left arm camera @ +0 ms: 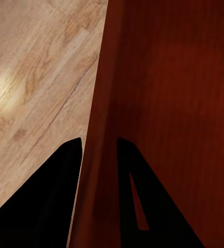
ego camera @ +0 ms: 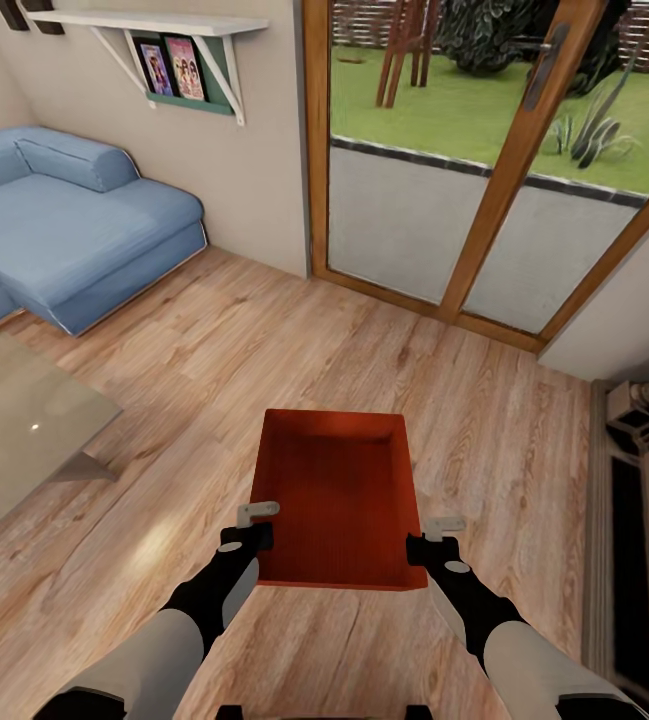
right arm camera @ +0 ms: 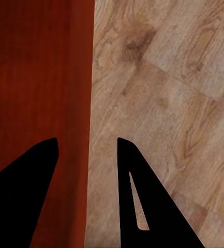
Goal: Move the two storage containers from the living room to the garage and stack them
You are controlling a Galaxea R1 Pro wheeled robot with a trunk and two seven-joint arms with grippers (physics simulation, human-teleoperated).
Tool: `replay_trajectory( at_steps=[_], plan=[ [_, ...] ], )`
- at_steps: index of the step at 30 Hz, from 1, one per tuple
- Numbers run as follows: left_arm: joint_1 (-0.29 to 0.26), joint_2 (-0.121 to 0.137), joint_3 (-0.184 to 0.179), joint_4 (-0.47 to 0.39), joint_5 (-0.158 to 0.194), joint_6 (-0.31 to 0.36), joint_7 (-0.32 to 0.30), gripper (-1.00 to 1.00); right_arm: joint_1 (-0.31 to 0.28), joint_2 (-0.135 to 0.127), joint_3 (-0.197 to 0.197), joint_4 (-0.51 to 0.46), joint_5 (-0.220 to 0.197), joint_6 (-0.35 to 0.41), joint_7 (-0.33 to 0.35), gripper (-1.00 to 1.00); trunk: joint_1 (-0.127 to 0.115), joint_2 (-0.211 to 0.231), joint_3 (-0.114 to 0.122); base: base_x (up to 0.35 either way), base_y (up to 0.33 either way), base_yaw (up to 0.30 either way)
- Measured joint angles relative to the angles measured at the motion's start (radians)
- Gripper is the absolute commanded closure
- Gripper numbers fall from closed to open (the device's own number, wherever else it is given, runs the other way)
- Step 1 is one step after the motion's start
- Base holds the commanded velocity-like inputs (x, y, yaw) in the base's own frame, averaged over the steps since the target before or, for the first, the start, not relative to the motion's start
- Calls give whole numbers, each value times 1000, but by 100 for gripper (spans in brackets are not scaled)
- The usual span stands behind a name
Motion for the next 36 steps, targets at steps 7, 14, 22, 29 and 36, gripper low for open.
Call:
replay_trajectory(
  at_steps=[7,14,22,29,36],
  plan=[
    [0,0,0,0,0,0,0,100,0,0,0,-1,0,1,0,100,-27,49,22,0,0,0],
    [0,0,0,0,0,0,0,100,0,0,0,0,0,0,0,100,-54,98,44,0,0,0],
    [0,0,0,0,0,0,0,100,0,0,0,-1,0,1,0,100,-85,154,69,0,0,0],
    [7,2,3,-11,2,-1,-3,100,0,0,12,-4,-6,0,-4,100,-88,162,72,0,0,0],
    [7,-2,11,-13,-8,-1,-2,100,0,-5,26,-12,-18,7,-3,100,-88,162,72,0,0,0]
  ],
)
